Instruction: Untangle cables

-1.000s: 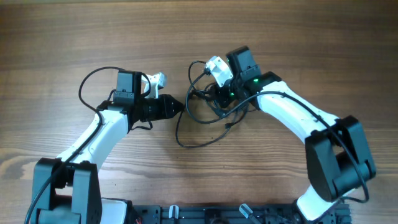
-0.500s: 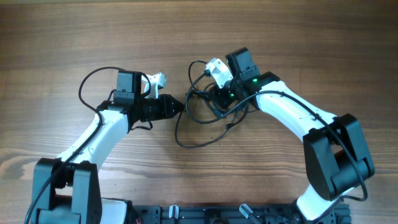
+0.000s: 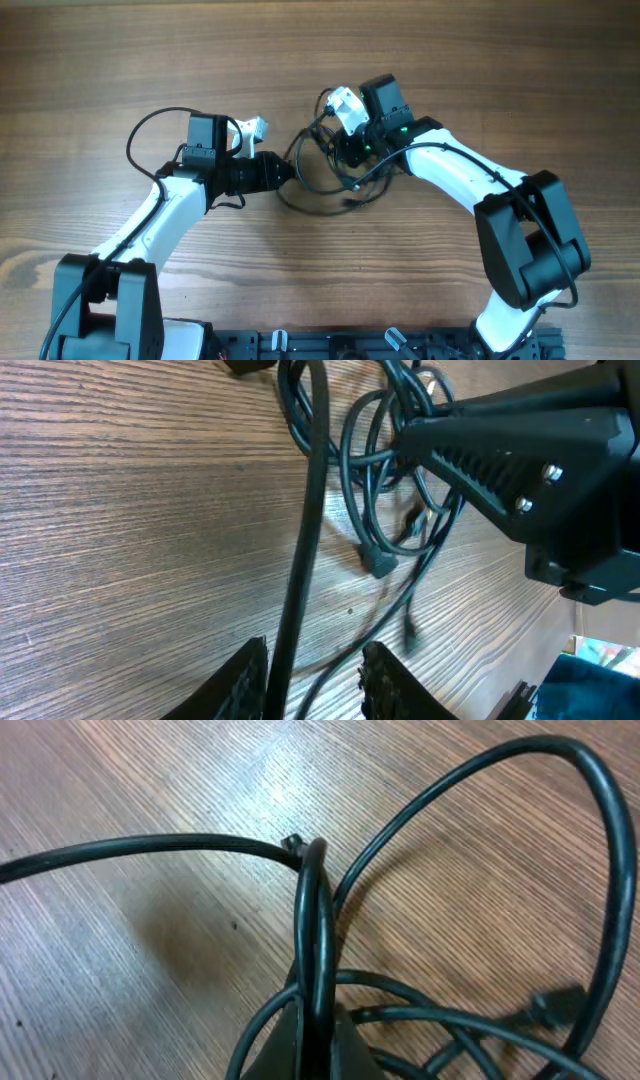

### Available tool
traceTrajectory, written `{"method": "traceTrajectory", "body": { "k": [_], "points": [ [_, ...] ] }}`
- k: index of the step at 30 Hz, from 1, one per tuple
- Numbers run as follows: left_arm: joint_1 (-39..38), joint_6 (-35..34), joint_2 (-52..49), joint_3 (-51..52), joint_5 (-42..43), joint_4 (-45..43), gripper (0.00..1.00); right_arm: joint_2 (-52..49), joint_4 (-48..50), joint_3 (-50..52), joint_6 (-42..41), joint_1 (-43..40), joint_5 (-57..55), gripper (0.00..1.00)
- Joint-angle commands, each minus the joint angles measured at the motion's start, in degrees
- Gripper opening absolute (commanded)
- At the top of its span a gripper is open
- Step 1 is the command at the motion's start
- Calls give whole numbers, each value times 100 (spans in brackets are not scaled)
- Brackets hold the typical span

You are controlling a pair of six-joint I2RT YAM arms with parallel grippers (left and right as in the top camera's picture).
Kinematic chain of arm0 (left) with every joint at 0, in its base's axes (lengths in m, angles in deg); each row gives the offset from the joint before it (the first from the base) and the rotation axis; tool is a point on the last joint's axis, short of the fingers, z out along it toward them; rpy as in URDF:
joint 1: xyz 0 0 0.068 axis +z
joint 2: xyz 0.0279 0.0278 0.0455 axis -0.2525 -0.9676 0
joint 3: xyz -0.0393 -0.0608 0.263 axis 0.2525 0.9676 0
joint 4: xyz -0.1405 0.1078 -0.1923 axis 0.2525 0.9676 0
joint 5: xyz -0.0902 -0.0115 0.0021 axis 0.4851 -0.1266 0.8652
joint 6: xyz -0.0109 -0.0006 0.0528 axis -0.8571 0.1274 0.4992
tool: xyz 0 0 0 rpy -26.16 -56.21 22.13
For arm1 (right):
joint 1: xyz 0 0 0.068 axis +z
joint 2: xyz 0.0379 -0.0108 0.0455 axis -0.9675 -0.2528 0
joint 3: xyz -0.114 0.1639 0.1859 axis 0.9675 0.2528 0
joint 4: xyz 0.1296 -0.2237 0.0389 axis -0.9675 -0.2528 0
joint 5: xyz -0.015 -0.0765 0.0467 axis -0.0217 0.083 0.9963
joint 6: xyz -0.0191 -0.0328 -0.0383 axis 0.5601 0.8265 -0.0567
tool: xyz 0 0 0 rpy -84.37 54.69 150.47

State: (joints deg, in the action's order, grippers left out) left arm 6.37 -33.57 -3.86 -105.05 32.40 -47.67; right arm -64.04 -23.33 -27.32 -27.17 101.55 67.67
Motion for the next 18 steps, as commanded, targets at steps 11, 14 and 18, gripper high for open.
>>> {"method": "traceTrajectory", "body": {
  "k": [11,14,18],
  "points": [
    [129,-1300,-33,-74,935,-866,41,256,-457,26,358,22,876,5],
    [157,-2441,-35,-74,647,-1388,38,256,-448,26,376,22,1311,4],
    [-85,-3768,-46,-72,-101,-1394,34,256,-258,26,374,22,1615,5]
  ]
}}
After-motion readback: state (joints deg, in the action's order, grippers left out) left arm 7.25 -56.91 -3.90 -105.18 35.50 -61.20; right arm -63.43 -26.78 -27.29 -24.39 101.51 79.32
